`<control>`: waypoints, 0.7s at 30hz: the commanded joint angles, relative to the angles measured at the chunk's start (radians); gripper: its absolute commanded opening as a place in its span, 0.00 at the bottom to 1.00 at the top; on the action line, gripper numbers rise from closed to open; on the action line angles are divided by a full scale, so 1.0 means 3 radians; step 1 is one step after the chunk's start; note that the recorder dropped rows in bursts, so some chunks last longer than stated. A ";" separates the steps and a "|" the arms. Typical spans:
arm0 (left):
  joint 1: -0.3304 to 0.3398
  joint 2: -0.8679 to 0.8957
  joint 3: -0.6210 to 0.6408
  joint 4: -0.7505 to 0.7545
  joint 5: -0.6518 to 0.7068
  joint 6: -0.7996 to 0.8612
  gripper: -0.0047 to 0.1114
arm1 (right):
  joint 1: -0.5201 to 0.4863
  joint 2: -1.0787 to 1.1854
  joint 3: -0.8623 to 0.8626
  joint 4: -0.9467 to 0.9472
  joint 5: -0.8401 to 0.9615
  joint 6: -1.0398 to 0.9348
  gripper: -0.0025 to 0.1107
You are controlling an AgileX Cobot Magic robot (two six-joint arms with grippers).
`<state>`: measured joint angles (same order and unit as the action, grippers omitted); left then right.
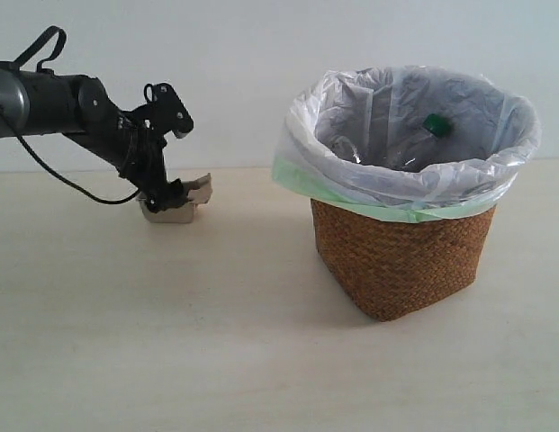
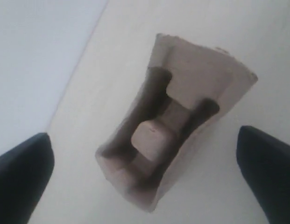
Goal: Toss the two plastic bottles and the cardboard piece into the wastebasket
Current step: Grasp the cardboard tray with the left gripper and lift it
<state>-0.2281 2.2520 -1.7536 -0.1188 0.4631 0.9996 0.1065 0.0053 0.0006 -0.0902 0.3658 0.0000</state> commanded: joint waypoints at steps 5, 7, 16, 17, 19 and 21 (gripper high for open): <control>-0.0006 0.0309 0.0006 0.0014 -0.0246 0.1133 0.97 | -0.0018 -0.0018 -0.0002 -0.0003 -0.0014 0.0000 0.02; -0.0006 0.0336 0.0006 0.0014 -0.0489 0.1118 0.97 | -0.0018 -0.0018 -0.0002 -0.0003 -0.0014 0.0000 0.02; -0.0006 0.0637 0.0006 0.0088 -0.0733 0.1146 0.79 | -0.0018 -0.0018 -0.0002 -0.0003 -0.0014 0.0000 0.02; -0.0006 0.0637 0.0006 0.0088 -0.0679 0.1008 0.65 | -0.0018 -0.0018 -0.0002 -0.0003 -0.0014 0.0000 0.02; -0.0006 0.0637 0.0006 0.0088 -0.0545 0.0817 0.33 | -0.0018 -0.0018 -0.0002 -0.0003 -0.0014 0.0000 0.02; -0.0006 0.0631 0.0006 0.0114 -0.0356 0.0828 0.09 | -0.0018 -0.0018 -0.0002 -0.0003 -0.0014 0.0000 0.02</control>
<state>-0.2281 2.4182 -1.7660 -0.0900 0.2178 1.2812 0.1065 0.0053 0.0006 -0.0902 0.3658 0.0000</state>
